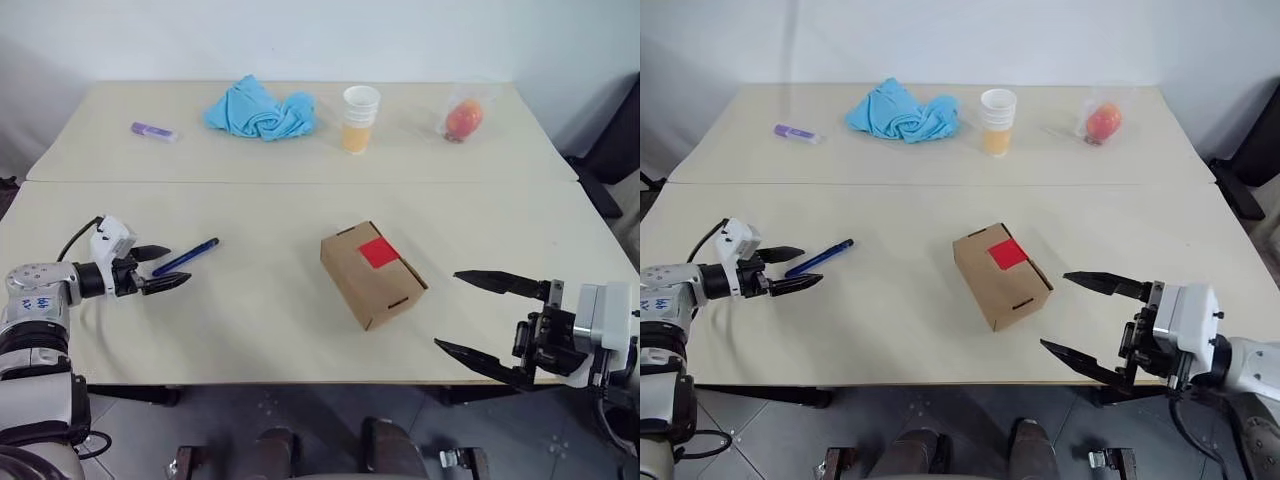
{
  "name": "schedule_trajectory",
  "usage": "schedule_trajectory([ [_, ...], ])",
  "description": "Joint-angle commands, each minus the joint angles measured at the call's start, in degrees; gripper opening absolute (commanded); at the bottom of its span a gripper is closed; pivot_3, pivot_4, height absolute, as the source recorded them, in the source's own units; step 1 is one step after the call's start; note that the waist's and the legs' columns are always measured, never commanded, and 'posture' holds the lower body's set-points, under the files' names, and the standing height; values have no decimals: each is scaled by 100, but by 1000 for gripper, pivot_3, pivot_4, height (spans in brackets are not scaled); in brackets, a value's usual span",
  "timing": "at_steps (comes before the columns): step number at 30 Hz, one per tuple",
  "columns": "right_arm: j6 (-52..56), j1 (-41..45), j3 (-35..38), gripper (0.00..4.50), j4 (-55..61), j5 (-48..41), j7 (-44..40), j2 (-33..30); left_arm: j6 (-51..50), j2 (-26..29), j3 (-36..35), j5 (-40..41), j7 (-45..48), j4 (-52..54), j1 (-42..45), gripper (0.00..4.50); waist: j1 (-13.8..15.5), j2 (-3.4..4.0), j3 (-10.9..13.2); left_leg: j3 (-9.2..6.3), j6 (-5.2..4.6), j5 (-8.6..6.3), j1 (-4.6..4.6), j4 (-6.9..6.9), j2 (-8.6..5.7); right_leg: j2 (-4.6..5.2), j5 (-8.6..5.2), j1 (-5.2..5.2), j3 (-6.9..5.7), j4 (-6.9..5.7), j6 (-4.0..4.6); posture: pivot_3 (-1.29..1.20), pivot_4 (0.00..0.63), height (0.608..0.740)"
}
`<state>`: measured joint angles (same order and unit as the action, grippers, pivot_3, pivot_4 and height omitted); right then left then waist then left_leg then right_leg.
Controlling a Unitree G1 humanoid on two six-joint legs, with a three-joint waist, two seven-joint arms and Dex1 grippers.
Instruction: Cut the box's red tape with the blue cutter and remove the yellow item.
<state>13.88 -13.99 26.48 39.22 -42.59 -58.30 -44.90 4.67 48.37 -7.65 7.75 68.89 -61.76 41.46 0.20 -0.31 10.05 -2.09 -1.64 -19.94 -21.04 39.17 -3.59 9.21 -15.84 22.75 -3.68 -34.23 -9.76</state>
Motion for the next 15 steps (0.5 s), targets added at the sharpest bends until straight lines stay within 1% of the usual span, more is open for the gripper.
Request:
schedule_trajectory([
  [1,-86,-52,169,4500,231,18,130,40,205,204,115,-224,114,-241,-107,4307,-11,0,0,0,0,0,0,0,7,0,0,0,0,-1,0,0,150,740],
  [3,-94,-88,167,4500,260,25,179,44,244,269,107,-231,240,-306,-208,3880,-31,1,-1,2,0,0,1,0,14,-1,0,1,0,-1,0,0,150,740],
  [6,-97,-136,175,4500,285,34,221,49,355,313,105,-286,151,-454,-348,2990,-30,3,-2,13,-2,-4,9,-3,18,0,0,2,1,-2,0,0,150,740],
  [11,-104,-113,150,4500,261,40,252,28,406,196,124,-322,80,-485,-506,1535,-11,10,-6,20,-7,-7,18,-3,25,5,0,-4,3,-6,0,0,150,740],
  [13,-91,-47,112,4500,238,38,265,4,429,144,126,-323,31,-494,-558,921,-9,18,-10,30,-13,-13,34,-4,26,8,0,-11,3,-10,0,0,150,740],
  [15,-83,-1,85,4500,217,35,253,-9,452,100,121,-316,-3,-497,-595,423,-6,29,-17,44,-20,-22,61,-9,27,12,0,-29,3,-9,0,0,150,740],
])
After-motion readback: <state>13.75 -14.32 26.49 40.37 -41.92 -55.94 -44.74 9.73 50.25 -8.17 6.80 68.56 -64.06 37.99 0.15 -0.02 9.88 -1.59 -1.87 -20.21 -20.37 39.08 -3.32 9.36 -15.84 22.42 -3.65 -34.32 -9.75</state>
